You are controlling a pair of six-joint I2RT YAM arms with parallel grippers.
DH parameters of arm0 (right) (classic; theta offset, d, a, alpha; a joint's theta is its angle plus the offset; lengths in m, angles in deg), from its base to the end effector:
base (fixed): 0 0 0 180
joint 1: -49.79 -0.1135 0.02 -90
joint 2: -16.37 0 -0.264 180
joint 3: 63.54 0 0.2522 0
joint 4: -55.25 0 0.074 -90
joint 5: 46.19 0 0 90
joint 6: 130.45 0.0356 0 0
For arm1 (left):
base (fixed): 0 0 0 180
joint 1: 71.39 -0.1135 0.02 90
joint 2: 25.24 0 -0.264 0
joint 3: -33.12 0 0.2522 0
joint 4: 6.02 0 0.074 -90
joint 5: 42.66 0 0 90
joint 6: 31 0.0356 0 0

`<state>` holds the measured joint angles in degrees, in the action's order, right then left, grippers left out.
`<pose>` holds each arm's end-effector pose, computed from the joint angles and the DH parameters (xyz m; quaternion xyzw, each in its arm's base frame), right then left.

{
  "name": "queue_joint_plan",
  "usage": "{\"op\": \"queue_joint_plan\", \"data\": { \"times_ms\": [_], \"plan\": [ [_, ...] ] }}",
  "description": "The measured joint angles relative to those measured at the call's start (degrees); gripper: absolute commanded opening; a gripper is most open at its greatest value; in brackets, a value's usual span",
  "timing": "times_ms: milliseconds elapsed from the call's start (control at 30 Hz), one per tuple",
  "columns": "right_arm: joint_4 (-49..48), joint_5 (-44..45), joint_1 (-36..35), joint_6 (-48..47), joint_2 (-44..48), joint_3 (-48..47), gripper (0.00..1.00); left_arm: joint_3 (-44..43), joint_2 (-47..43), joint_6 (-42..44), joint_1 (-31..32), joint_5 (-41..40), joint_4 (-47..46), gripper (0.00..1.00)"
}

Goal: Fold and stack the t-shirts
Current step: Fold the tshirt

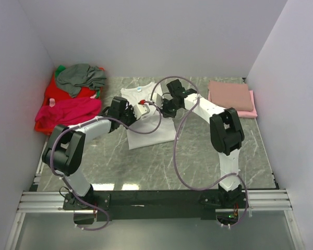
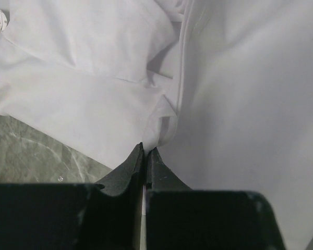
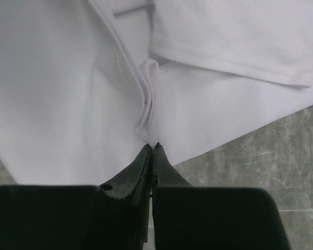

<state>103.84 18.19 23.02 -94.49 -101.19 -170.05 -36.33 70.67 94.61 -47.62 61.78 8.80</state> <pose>0.3889 0.2134 0.2077 -0.6542 0.6790 0.1478 0.2986 0.3208 -0.1510 0.1922 0.4927 0.7594 -0.0717 0.4188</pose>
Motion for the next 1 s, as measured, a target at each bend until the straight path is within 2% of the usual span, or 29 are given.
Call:
{"op": "queue_joint_plan", "data": {
  "times_ms": [433, 467, 500, 533, 567, 600, 633, 733, 867, 933, 1000],
  "plan": [
    [-2.7, 4.2, 0.6, 5.9, -6.0, -7.3, 0.01, -5.5, 6.7, 1.3, -2.9, 1.4, 0.7, 0.03],
    [-2.6, 4.4, 0.6, 6.2, -6.6, -7.9, 0.06, -5.6, 7.0, 1.3, -3.0, 1.4, 0.7, 0.09],
    [-2.6, 4.6, 0.6, 6.7, -7.2, -8.7, 0.12, -5.7, 7.2, 1.2, -3.2, 1.3, 0.7, 0.37],
    [-2.8, 5.0, 0.6, 7.3, -7.7, -9.5, 0.41, -5.9, 7.5, 1.1, -3.3, 1.1, 0.6, 0.60],
    [-3.1, 5.5, 0.6, 8.3, -8.1, -10.0, 0.53, -6.1, 7.6, 0.5, -3.4, 0.5, 0.1, 0.73],
    [-3.7, 6.0, 0.7, 9.1, -8.3, -10.1, 0.62, -6.2, 7.5, 0.0, -3.5, 0.0, -0.5, 0.89],
    [-4.5, 6.6, 0.7, 10.2, -8.3, -10.0, 0.65, -5.7, 7.2, -1.3, -3.6, -1.2, -2.4, 0.93],
    [-9.0, 8.5, 1.0, 14.3, -7.4, -8.1, 0.67, -1.7, 2.7, -4.7, -4.0, -4.5, -7.9, 0.95],
    [-11.7, 6.3, 3.1, 17.8, -3.5, -3.4, 0.67, 1.2, -9.8, -5.4, -4.6, -5.4, -7.7, 0.91],
    [-10.1, 1.7, 4.6, 14.6, -0.4, -0.9, 0.66, 1.3, -16.8, -4.6, -3.9, -4.7, -5.8, 0.88],
    [-6.1, -3.5, 6.2, 6.7, 4.2, 2.9, 0.67, 2.2, -23.5, -2.8, -1.1, -4.7, -3.5, 0.85]
  ]
}}
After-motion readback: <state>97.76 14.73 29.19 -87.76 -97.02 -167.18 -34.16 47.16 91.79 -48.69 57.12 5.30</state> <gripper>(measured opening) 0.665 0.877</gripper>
